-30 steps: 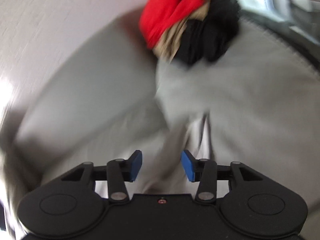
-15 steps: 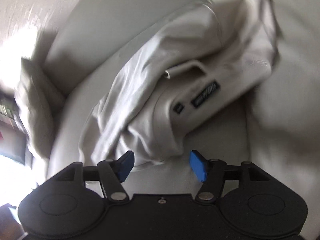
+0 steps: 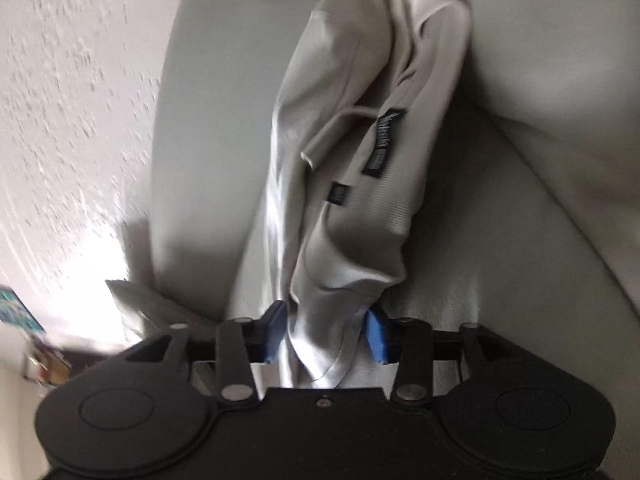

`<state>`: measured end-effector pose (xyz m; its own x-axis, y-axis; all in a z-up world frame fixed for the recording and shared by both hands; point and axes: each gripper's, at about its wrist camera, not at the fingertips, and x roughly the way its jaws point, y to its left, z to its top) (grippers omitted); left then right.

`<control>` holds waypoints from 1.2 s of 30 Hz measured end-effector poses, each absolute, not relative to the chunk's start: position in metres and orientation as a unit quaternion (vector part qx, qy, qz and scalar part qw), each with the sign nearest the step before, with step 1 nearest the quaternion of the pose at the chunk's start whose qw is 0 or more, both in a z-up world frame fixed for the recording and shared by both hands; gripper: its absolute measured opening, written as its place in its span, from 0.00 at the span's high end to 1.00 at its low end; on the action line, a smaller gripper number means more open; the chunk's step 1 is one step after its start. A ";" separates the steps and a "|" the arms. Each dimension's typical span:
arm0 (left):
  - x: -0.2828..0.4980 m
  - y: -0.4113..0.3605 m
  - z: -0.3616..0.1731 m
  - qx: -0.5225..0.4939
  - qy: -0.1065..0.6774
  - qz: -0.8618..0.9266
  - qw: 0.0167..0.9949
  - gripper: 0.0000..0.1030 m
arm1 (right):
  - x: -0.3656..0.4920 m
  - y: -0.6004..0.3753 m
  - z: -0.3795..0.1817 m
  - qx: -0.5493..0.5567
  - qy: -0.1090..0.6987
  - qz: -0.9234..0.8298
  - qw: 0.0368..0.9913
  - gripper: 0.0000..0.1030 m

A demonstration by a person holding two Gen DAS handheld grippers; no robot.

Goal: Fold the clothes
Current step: 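Lift the shirt with the right tool while the left tool closes on its hem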

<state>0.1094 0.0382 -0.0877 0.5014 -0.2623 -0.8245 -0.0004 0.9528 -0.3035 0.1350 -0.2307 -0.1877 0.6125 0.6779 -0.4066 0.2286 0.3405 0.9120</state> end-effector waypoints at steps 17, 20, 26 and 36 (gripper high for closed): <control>0.036 0.065 -0.049 -0.115 0.470 -0.089 0.871 0.63 | 0.057 -0.213 -0.073 0.461 0.414 0.196 0.760 0.97; 0.016 0.073 -0.040 -0.112 0.461 -0.101 0.875 0.63 | 0.029 -0.216 -0.058 0.479 0.412 0.210 0.747 0.97; 0.000 0.075 -0.050 -0.118 0.457 -0.132 0.872 0.65 | -0.017 -0.228 -0.077 0.471 0.457 0.180 0.733 0.92; 0.054 0.089 -0.106 -0.243 0.497 -0.124 0.824 0.70 | -0.024 -0.264 -0.080 0.429 0.464 0.145 0.761 0.64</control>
